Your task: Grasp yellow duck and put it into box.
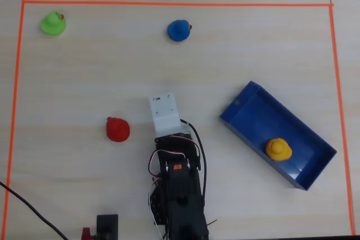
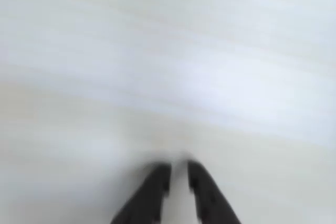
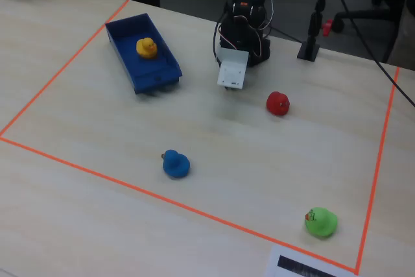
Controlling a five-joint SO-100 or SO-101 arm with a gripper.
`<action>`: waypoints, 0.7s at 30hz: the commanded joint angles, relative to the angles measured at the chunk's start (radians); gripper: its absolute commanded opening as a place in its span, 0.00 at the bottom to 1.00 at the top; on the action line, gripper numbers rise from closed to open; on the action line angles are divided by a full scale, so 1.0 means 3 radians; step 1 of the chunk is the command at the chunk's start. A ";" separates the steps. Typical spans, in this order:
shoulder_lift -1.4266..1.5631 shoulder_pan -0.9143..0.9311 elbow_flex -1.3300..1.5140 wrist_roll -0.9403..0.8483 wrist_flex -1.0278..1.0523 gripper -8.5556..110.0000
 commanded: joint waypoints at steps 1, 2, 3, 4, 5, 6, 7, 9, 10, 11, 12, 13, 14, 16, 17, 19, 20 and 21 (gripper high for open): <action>0.0072 -0.0020 -0.0026 0.0005 0.0205 0.07; 0.0072 -0.0010 -0.0026 0.0026 0.0261 0.07; 0.0072 0.0000 -0.0026 0.0102 0.0286 0.07; 0.0072 0.0020 -0.0026 0.0133 0.0291 0.07; 0.0077 0.0041 -0.0026 0.0153 0.0291 0.07; 0.0077 0.0056 -0.0026 0.0179 0.0291 0.07; 0.0077 0.0072 -0.0026 0.0205 0.0291 0.07; 0.0077 0.0102 -0.0026 0.0215 0.0291 0.07; 0.0077 0.0112 -0.0026 0.0215 0.0291 0.08; 0.0077 0.0112 -0.0026 0.0215 0.0291 0.11; 0.0077 0.0118 -0.0026 0.0215 0.0291 0.13; 0.0077 0.0118 -0.0026 0.0215 0.0291 0.13; 0.0077 0.0118 -0.0026 0.0215 0.0291 0.13; 0.0077 0.0118 -0.0026 0.0215 0.0291 0.13; 0.0077 0.0118 -0.0026 0.0215 0.0291 0.13; 0.0077 0.0118 -0.0026 0.0215 0.0291 0.13; 0.0077 0.0118 -0.0026 0.0215 0.0291 0.14; 0.0077 0.0118 -0.0026 0.0215 0.0291 0.14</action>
